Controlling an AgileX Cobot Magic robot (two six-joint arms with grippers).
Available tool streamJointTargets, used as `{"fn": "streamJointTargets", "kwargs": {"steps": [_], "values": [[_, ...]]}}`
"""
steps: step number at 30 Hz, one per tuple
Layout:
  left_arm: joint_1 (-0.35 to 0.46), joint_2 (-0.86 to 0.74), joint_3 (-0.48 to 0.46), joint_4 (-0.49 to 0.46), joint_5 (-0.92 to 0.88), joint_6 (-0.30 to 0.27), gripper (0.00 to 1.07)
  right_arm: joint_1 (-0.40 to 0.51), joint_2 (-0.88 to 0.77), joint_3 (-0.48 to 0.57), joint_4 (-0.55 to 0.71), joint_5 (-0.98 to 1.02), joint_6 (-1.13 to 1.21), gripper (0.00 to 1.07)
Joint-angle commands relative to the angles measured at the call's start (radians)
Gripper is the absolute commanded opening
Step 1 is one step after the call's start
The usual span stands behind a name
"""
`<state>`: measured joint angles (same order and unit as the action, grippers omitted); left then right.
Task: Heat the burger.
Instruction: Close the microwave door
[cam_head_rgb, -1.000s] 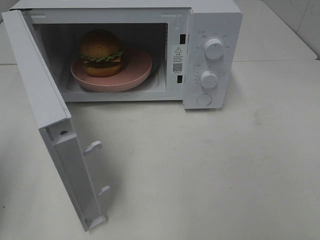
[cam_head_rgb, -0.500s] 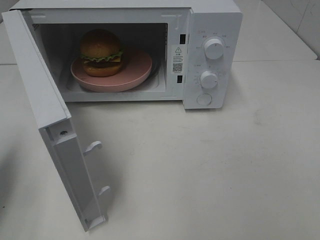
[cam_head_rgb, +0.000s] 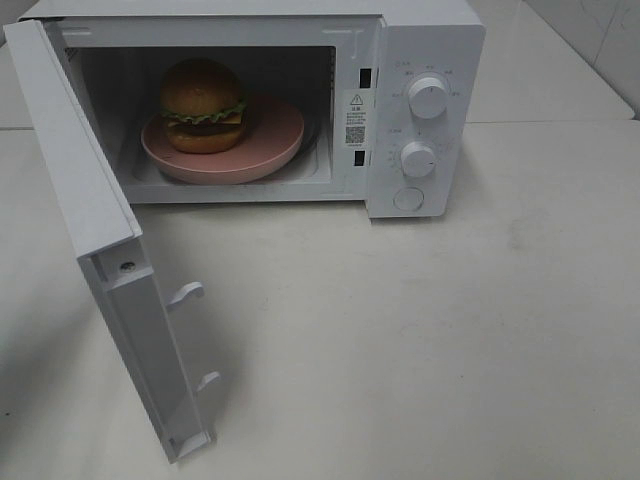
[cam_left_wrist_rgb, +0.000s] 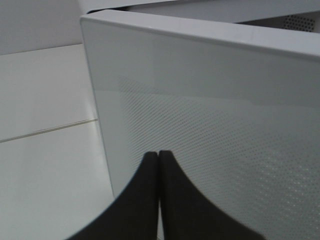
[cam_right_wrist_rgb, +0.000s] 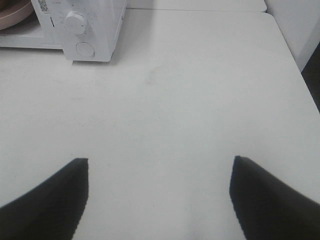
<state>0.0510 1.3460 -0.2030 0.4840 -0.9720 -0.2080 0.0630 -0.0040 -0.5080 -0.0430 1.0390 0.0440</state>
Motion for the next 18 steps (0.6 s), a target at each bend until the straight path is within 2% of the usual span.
{"fn": "streamJointTargets", "kwargs": {"steps": [1, 5, 7, 9, 13, 14, 18], "values": [[-0.039, 0.040, -0.027, 0.005, -0.052, -0.010, 0.00, -0.004, -0.026, 0.002, 0.003, -0.008, -0.011, 0.76], [-0.131, 0.086, -0.066, -0.036, -0.055, -0.010, 0.00, -0.004, -0.026, 0.002, 0.003, -0.008, -0.011, 0.76], [-0.150, 0.095, -0.072, -0.054, -0.055, -0.005, 0.00, -0.004, -0.026, 0.002, 0.003, -0.008, -0.011, 0.76], [-0.204, 0.116, -0.085, -0.109, -0.056, 0.019, 0.00, -0.004, -0.026, 0.002, 0.003, -0.008, -0.010, 0.76], [-0.253, 0.126, -0.097, -0.176, -0.056, 0.048, 0.00, -0.004, -0.026, 0.002, 0.003, -0.008, -0.010, 0.76], [-0.283, 0.135, -0.106, -0.230, -0.056, 0.061, 0.00, -0.004, -0.026, 0.002, 0.003, -0.008, -0.010, 0.76], [-0.336, 0.156, -0.124, -0.302, -0.055, 0.070, 0.00, -0.004, -0.026, 0.002, 0.003, -0.008, -0.010, 0.76]]}}
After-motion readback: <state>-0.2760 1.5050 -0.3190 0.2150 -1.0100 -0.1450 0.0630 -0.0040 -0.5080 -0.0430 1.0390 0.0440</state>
